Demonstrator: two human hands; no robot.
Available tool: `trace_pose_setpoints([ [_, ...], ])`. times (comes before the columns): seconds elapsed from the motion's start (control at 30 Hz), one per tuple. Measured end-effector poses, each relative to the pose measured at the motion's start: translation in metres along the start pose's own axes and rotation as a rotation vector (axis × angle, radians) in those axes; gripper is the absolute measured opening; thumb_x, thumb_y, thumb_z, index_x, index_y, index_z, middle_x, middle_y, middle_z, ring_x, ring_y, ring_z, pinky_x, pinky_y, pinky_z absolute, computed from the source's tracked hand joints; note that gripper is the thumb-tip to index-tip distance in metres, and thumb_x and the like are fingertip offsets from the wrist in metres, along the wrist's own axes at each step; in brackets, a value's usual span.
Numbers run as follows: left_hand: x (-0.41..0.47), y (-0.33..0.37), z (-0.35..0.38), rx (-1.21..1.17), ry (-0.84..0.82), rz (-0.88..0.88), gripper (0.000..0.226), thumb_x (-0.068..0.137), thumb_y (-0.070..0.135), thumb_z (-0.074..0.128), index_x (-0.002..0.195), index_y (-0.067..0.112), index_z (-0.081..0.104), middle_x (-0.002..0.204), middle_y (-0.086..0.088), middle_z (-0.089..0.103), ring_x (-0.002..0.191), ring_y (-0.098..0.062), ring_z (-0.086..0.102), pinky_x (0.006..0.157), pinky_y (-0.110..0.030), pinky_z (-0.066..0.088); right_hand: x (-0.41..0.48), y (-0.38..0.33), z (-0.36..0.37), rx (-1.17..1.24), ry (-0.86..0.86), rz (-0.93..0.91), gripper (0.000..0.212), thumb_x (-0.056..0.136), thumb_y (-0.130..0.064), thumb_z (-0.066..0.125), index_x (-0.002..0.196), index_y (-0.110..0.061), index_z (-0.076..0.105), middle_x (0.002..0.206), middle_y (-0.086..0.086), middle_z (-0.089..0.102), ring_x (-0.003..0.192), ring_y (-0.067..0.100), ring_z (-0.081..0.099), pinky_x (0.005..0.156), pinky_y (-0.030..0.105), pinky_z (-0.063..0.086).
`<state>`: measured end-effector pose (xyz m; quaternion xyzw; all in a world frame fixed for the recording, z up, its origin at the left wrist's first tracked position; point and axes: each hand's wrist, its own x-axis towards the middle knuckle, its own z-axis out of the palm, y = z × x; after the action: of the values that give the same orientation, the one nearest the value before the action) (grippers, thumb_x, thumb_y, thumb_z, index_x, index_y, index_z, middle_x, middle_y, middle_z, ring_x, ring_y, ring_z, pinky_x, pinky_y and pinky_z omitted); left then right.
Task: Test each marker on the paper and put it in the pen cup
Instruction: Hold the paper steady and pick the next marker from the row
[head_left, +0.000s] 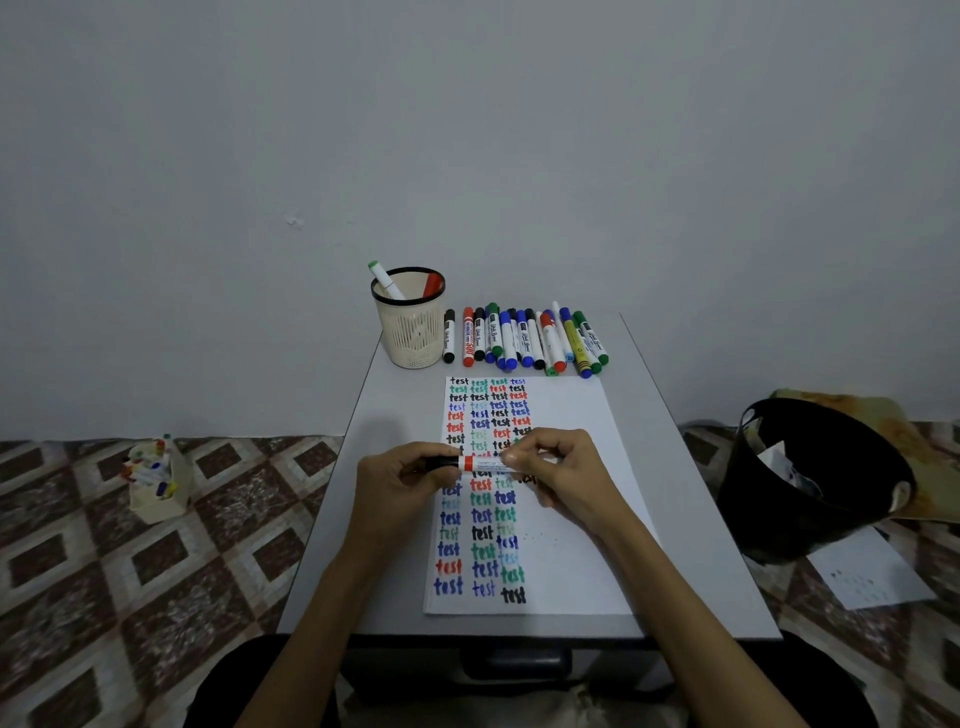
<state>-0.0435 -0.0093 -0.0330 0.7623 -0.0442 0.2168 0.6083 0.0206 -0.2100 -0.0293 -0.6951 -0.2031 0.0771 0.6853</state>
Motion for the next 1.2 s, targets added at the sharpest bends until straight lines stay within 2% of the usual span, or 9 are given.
trace_pose_setpoints([
  [0.13, 0.002, 0.0, 0.001, -0.006, 0.023, 0.003, 0.022, 0.074, -0.001, 0.072, 0.09, 0.015, 0.072, 0.088, 0.003, 0.073, 0.085, -0.016, 0.069, 0.072, -0.027, 0.057, 0.005, -0.001, 0.003, -0.101, -0.014, -0.056, 0.01, 0.078, -0.015, 0.078, 0.084, -0.008, 0.075, 0.072, 0.013, 0.067, 0.057, 0.017, 0.056, 0.05, 0.03, 0.045],
  [0.27, 0.001, 0.001, 0.0, 0.035, 0.059, 0.028, 0.021, 0.076, 0.002, 0.071, 0.095, 0.013, 0.069, 0.09, 0.002, 0.072, 0.087, -0.014, 0.068, 0.075, -0.029, 0.057, 0.019, -0.02, 0.007, -0.733, -0.138, -0.194, 0.029, 0.075, -0.049, 0.075, 0.097, -0.031, 0.075, 0.086, -0.015, 0.07, 0.072, 0.006, 0.059, 0.06, 0.027, 0.044],
  [0.43, 0.003, -0.005, 0.003, 0.212, 0.099, -0.002, 0.045, 0.085, 0.009, 0.064, 0.127, 0.016, 0.052, 0.115, 0.007, 0.061, 0.103, -0.001, 0.059, 0.085, -0.017, 0.048, 0.06, -0.05, 0.015, -1.232, -0.185, -0.262, 0.018, 0.087, -0.034, 0.066, 0.102, -0.023, 0.068, 0.095, -0.01, 0.061, 0.093, 0.009, 0.052, 0.089, 0.028, 0.041],
  [0.57, 0.004, -0.017, 0.007, 0.502, 0.034, -0.061, 0.043, 0.094, 0.019, 0.051, 0.136, 0.017, 0.043, 0.137, 0.001, 0.047, 0.125, -0.009, 0.04, 0.109, -0.033, 0.03, 0.107, -0.077, 0.012, -0.976, 0.067, -0.283, 0.015, 0.09, -0.019, 0.065, 0.103, -0.011, 0.066, 0.091, 0.003, 0.067, 0.077, 0.014, 0.056, 0.071, 0.023, 0.041],
  [0.67, 0.003, -0.021, 0.009, 0.606, -0.038, -0.031, 0.036, 0.098, 0.025, 0.042, 0.133, 0.019, 0.047, 0.14, 0.005, 0.047, 0.129, -0.006, 0.036, 0.116, -0.033, 0.011, 0.141, -0.104, 0.021, -0.7, 0.232, -0.396, 0.043, 0.09, -0.01, 0.064, 0.13, -0.012, 0.048, 0.08, 0.006, 0.064, 0.07, 0.019, 0.062, 0.067, 0.026, 0.048],
  [0.8, 0.008, -0.027, 0.008, 0.638, -0.059, 0.014, 0.033, 0.096, 0.024, 0.045, 0.127, 0.019, 0.054, 0.137, 0.006, 0.05, 0.131, -0.008, 0.037, 0.117, -0.032, 0.009, 0.182, -0.125, 0.038, -0.483, 0.315, -0.489, 0.078, 0.09, -0.002, 0.061, 0.151, -0.019, 0.017, 0.07, 0.014, 0.062, 0.062, 0.025, 0.065, 0.066, 0.033, 0.059],
  [1.0, 0.008, -0.03, 0.008, 0.616, -0.023, 0.053, 0.033, 0.093, 0.019, 0.053, 0.125, 0.015, 0.057, 0.134, 0.004, 0.052, 0.126, -0.003, 0.038, 0.117, -0.033, 0.01, 0.213, -0.115, 0.067, -0.535, 0.332, -0.561, 0.06, 0.091, -0.002, 0.055, 0.143, -0.016, 0.03, 0.074, 0.008, 0.061, 0.062, 0.02, 0.061, 0.062, 0.037, 0.056],
  [1.13, 0.009, -0.03, 0.009, 0.609, -0.013, 0.063, 0.033, 0.093, 0.02, 0.053, 0.126, 0.015, 0.057, 0.134, 0.006, 0.052, 0.122, 0.004, 0.032, 0.116, -0.029, 0.007, 0.222, -0.09, 0.069, -0.799, 0.249, -0.506, 0.059, 0.088, 0.0, 0.052, 0.141, -0.017, 0.032, 0.068, 0.008, 0.057, 0.061, 0.027, 0.058, 0.057, 0.04, 0.05],
  [1.2, 0.009, -0.032, 0.009, 0.601, -0.01, 0.062, 0.033, 0.092, 0.02, 0.054, 0.125, 0.016, 0.057, 0.134, 0.006, 0.052, 0.122, 0.004, 0.033, 0.116, -0.029, 0.008, 0.223, -0.077, 0.067, -0.935, 0.202, -0.467, 0.053, 0.087, 0.0, 0.052, 0.136, -0.015, 0.04, 0.083, 0.01, 0.063, 0.073, 0.03, 0.061, 0.063, 0.04, 0.051],
])
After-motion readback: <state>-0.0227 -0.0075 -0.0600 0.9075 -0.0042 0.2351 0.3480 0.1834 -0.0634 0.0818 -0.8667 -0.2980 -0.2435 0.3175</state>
